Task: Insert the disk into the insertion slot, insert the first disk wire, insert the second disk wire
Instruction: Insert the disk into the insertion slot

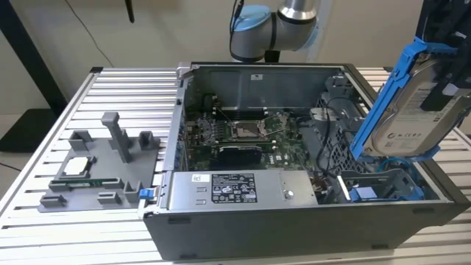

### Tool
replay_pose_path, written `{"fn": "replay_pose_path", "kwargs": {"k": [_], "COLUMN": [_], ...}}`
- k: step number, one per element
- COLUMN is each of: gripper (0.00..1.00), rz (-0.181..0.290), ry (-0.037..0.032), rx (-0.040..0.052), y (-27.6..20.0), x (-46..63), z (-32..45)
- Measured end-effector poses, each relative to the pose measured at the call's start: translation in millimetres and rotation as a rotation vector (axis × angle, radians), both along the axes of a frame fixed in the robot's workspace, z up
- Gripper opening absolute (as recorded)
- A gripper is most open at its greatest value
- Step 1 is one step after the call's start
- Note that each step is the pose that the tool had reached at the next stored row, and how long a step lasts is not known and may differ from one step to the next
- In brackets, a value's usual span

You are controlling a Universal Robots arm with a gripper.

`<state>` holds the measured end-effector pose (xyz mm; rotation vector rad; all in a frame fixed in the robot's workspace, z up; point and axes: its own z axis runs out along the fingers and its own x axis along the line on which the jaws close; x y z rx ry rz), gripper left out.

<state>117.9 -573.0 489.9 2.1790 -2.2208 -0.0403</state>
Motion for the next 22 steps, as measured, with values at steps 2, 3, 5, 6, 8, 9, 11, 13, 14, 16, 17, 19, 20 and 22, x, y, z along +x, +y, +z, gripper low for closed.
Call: {"fn": "replay_pose_path", "kwargs": {"k": [2, 3, 5, 6, 8, 9, 11, 13, 14, 16, 17, 19, 20, 22], "gripper": [0.00, 0.00, 0.00, 0.00, 0.00, 0.00, 0.00, 0.00, 0.00, 0.00, 0.00, 0.00, 0.00, 0.00], "rz": [0.000, 0.000, 0.000, 0.000, 0.000, 0.000, 0.000, 0.000, 0.000, 0.000, 0.000, 0.000, 0.000, 0.000], "ry": [0.0000, 0.0000, 0.0000, 0.0000, 0.0000, 0.0000, 0.0000, 0.0000, 0.0000, 0.0000, 0.0000, 0.0000, 0.0000, 0.0000], "rx": [0.0000, -0.0001, -0.0001, -0.0001, 0.0000, 0.0000, 0.0002, -0.0001, 0.0000, 0.0000, 0.0000, -0.0001, 0.0000, 0.0000], "y": [0.0, -0.1, -0.1, -0.1, -0.1, -0.1, -0.2, -0.2, -0.2, -0.4, -0.5, -0.6, -0.7, -0.9], "x": [0.0, 0.0, 0.0, 0.0, 0.0, 0.0, 0.0, 0.0, 0.0, 0.0, 0.1, 0.6, 1.0, 1.9], "z": [0.0, -0.1, -0.3, -0.3, -0.3, -0.5, -1.0, -2.0, -2.8, -5.0, -6.1, -8.3, -9.4, -11.2]}}
